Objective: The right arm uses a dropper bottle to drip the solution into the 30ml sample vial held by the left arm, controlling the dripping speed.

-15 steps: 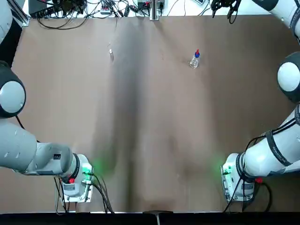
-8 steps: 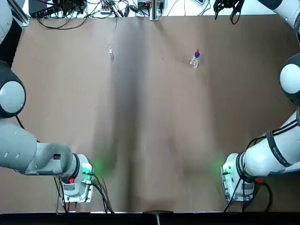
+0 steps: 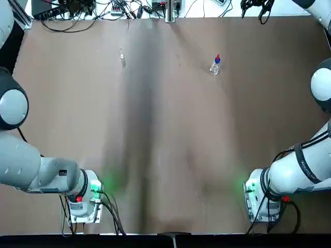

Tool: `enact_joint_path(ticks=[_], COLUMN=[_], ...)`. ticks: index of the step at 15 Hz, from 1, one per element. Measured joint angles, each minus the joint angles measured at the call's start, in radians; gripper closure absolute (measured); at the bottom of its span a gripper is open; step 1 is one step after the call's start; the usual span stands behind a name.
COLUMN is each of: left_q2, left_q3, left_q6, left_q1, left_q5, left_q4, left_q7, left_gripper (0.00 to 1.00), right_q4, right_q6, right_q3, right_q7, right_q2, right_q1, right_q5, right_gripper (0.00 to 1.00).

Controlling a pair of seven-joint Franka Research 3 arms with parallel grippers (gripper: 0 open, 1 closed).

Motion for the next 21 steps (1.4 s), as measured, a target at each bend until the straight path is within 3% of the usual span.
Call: enact_joint_path(ticks=[13, 21], left_q2=[0.0, 0.0], left_q3=[0.0, 0.0], left_q6=[0.0, 0.0], left_q1=[-0.001, 0.001], left_q5=[0.0, 0.0], left_q4=[0.0, 0.001], left_q7=[0.0, 0.0], left_gripper=[0.01, 0.01], right_q4=[0.0, 0.007], right_q6=[0.0, -0.139], right_q3=[0.008, 0.007], right_q7=[0.0, 0.063], right_q2=[-0.006, -0.15], right_q1=[-0.015, -0.019], right_q5=[-0.001, 0.0], right_gripper=[0.0, 0.0])
